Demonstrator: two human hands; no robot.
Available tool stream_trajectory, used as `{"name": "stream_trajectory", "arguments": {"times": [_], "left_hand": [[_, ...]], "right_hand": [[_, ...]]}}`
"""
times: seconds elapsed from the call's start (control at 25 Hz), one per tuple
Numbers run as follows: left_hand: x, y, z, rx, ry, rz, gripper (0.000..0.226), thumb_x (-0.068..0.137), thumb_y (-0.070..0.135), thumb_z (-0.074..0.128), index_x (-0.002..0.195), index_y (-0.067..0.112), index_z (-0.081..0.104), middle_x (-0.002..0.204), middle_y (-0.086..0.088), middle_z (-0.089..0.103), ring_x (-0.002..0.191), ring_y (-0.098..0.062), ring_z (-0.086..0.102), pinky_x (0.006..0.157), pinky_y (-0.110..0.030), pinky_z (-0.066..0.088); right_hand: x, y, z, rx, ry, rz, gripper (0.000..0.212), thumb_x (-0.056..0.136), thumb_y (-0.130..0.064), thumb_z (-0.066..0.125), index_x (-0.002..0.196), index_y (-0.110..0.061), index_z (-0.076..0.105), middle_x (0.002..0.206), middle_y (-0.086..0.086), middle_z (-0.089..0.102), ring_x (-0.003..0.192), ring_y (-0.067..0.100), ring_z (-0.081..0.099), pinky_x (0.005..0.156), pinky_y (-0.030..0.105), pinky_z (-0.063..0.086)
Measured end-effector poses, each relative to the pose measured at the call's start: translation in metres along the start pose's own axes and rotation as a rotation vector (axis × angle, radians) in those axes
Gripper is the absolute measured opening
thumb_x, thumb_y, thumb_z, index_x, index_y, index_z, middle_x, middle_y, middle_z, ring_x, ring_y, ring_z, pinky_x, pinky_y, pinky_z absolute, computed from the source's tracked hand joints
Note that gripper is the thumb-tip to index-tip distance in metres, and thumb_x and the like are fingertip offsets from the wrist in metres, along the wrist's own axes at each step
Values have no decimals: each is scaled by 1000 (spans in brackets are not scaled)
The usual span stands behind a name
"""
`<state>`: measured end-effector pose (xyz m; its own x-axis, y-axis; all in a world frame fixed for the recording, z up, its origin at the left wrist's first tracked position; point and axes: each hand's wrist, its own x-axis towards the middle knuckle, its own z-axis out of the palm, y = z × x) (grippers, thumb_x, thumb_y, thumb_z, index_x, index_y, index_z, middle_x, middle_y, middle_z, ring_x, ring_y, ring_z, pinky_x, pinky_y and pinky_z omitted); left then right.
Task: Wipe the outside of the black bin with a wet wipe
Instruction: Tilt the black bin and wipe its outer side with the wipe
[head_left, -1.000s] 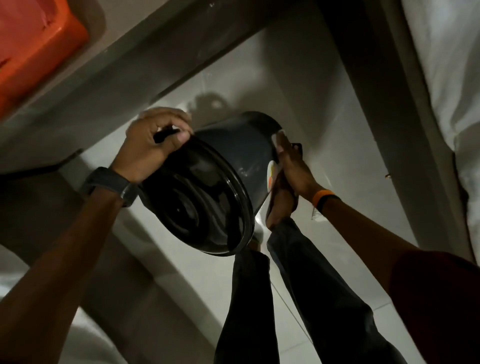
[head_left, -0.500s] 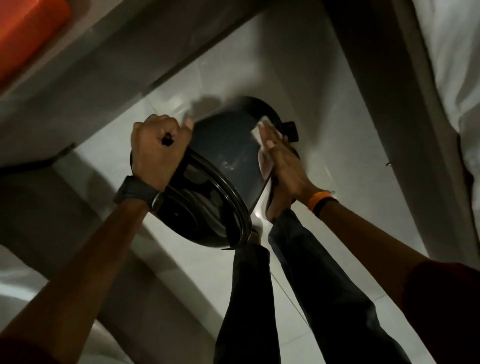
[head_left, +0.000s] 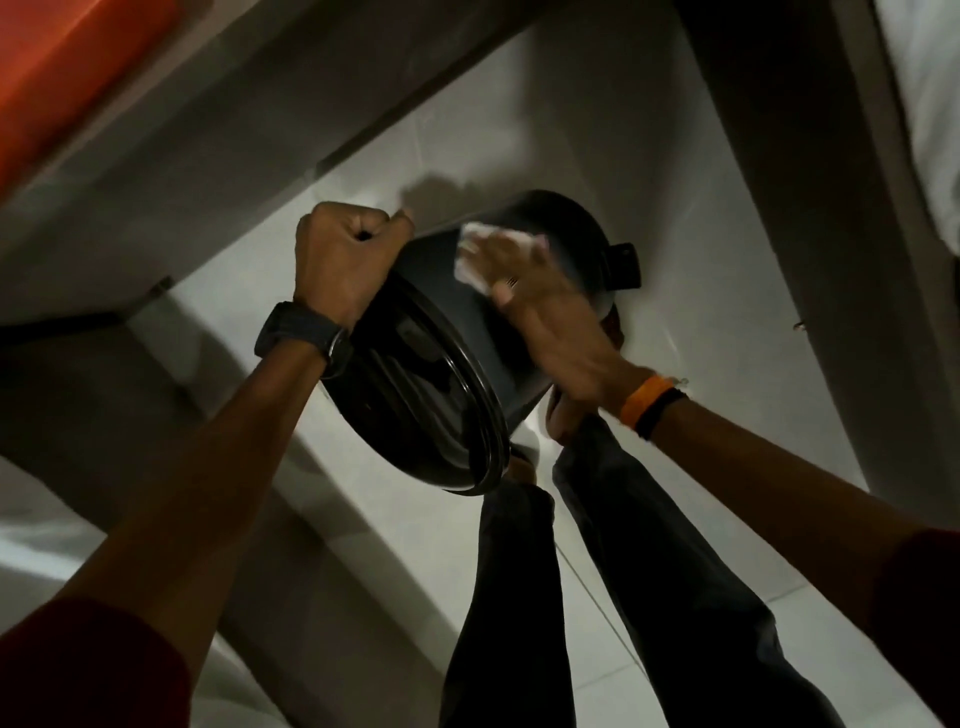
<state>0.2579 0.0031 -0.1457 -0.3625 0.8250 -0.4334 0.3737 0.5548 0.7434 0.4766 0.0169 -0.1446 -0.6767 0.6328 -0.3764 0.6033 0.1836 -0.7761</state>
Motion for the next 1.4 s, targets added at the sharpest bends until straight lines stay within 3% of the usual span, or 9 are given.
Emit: {"name": "stream_trajectory", "arguments": {"times": [0.12, 0.24, 0.36, 0.48, 0.76, 0.96, 1.12, 1.24, 1.4], "left_hand": [[13, 0, -4, -14, 40, -72, 60, 88, 35, 67, 41, 22, 31, 38, 5, 26, 41, -5, 25, 53, -26, 28], [27, 6, -12, -100, 145, -111, 47, 95, 39, 60, 55, 22, 42, 56, 10, 40, 59, -12, 40, 62, -25, 38], [14, 21, -7, 138, 229, 440, 22, 99, 24, 50, 78, 21, 57, 83, -5, 58, 83, -21, 54, 81, -39, 43], [-27, 46, 25, 476, -150, 1059, 26, 95, 27, 54, 78, 12, 65, 79, -9, 65, 75, -28, 58, 71, -40, 43], [-11, 36, 1, 472, 15, 438, 49, 94, 38, 56, 53, 20, 36, 46, 1, 43, 50, -24, 47, 54, -28, 30], [-2, -6, -8, -6, -19, 66, 57, 93, 32, 64, 42, 18, 44, 40, 8, 34, 43, -5, 31, 52, -22, 33], [14, -16, -15, -186, 171, -165, 45, 88, 36, 63, 48, 28, 42, 48, 13, 39, 49, -8, 38, 59, -27, 36], [6, -9, -20, -69, 386, 96, 35, 94, 31, 47, 62, 18, 53, 65, -2, 49, 69, -29, 49, 71, -39, 41], [-52, 12, 17, 266, 137, 592, 54, 104, 29, 35, 68, 0, 62, 67, -17, 62, 65, -34, 58, 64, -40, 47]], "right_hand": [[-31, 1, 18, 100, -99, -222, 52, 106, -31, 27, 157, -21, 22, 167, -2, 17, 157, 14, 8, 129, 43, -1], [-29, 51, -2, 186, 47, 153, 54, 105, -39, 30, 157, -31, 19, 167, -5, 19, 156, 12, 13, 128, 50, 12], [8, 70, -16, 379, 144, 531, 52, 105, -46, 27, 156, -36, 20, 166, -6, 21, 154, 19, 21, 125, 50, 22], [38, 58, -22, 437, 120, 550, 57, 104, -45, 27, 156, -22, 27, 164, 4, 28, 152, 24, 27, 126, 43, 23], [-41, 0, 0, 308, -26, -59, 48, 107, -27, 25, 154, -25, 31, 165, -5, 25, 156, 10, 13, 129, 43, 0], [-19, 60, -14, 658, 97, 832, 56, 107, -39, 34, 155, -10, 29, 162, 7, 32, 152, 23, 29, 124, 32, 25], [-56, 10, 18, 580, 2, 234, 54, 105, -39, 25, 158, -28, 19, 168, -9, 13, 157, 14, 5, 129, 42, 4], [-50, 7, 24, 371, 11, 18, 48, 108, -32, 17, 156, -34, 16, 166, -17, 4, 157, 10, -3, 129, 38, -7], [8, 26, 4, 193, 3, 337, 48, 109, -12, 26, 156, -19, 25, 167, 3, 15, 157, 21, 8, 128, 46, -1]]}}
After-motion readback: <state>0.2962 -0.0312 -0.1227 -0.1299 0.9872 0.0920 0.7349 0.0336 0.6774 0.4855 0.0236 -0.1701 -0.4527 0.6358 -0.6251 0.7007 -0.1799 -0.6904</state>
